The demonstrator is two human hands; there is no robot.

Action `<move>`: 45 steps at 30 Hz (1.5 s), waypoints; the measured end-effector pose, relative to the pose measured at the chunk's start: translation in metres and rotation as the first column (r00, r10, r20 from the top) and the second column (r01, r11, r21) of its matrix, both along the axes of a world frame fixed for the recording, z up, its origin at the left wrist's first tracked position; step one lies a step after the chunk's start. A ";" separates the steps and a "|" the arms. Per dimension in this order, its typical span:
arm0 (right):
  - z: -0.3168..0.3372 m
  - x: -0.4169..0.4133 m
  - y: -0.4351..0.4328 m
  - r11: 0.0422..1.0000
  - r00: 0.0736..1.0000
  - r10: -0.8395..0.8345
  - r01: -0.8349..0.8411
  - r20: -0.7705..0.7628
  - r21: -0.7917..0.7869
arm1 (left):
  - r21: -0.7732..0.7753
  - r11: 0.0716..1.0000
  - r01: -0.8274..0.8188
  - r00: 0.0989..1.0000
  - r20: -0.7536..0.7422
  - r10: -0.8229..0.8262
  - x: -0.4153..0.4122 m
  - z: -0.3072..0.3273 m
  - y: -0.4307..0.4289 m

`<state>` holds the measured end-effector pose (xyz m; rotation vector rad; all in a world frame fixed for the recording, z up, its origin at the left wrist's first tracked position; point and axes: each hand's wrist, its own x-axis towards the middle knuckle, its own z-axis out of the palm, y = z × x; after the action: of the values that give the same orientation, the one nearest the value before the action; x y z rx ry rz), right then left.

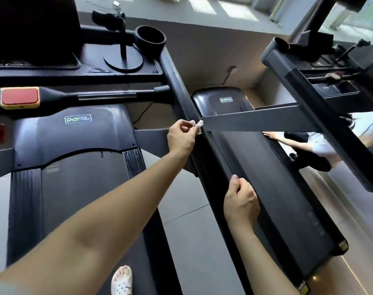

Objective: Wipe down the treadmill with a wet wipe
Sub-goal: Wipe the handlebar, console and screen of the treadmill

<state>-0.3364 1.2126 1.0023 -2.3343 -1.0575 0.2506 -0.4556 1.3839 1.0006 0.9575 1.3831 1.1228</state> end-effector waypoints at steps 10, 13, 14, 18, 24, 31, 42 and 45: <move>0.001 0.002 0.003 0.997 0.997 0.042 -0.037 0.064 -0.069 | -0.186 0.947 0.263 0.918 0.351 -0.186 0.015 -0.029 -0.176; 0.001 0.001 0.005 0.997 0.997 0.022 -0.017 0.070 -0.073 | -0.121 0.981 0.153 0.936 0.336 -0.105 0.007 -0.032 -0.106; 0.001 0.000 0.005 0.997 0.997 0.018 -0.012 0.073 -0.078 | -0.132 0.987 0.093 0.942 0.334 -0.044 0.003 -0.031 -0.075; 0.001 -0.001 0.003 0.997 0.998 0.022 -0.017 0.063 -0.079 | -0.213 0.973 -0.089 0.940 0.306 0.153 -0.005 -0.031 -0.012; 0.000 0.001 0.003 0.996 0.996 0.050 -0.044 0.076 -0.075 | -0.346 0.932 0.110 0.910 0.412 0.046 0.011 -0.045 -0.122; -0.002 0.001 0.000 0.997 0.996 0.038 -0.033 0.076 -0.070 | -0.280 0.957 -0.075 0.925 0.338 0.172 -0.012 -0.029 0.003; 0.002 0.000 0.005 0.998 0.999 0.003 -0.001 0.035 -0.060 | 0.031 0.998 0.050 0.990 0.132 -0.053 0.002 -0.018 -0.098; 0.003 0.001 0.004 0.998 1.000 -0.003 0.005 0.020 -0.059 | 0.319 0.930 0.183 0.982 -0.095 -0.161 0.017 -0.010 -0.091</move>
<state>-0.3354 1.2162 1.0049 -2.3961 -1.0682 0.2613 -0.4382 1.2930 0.9909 1.3401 1.1573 1.2163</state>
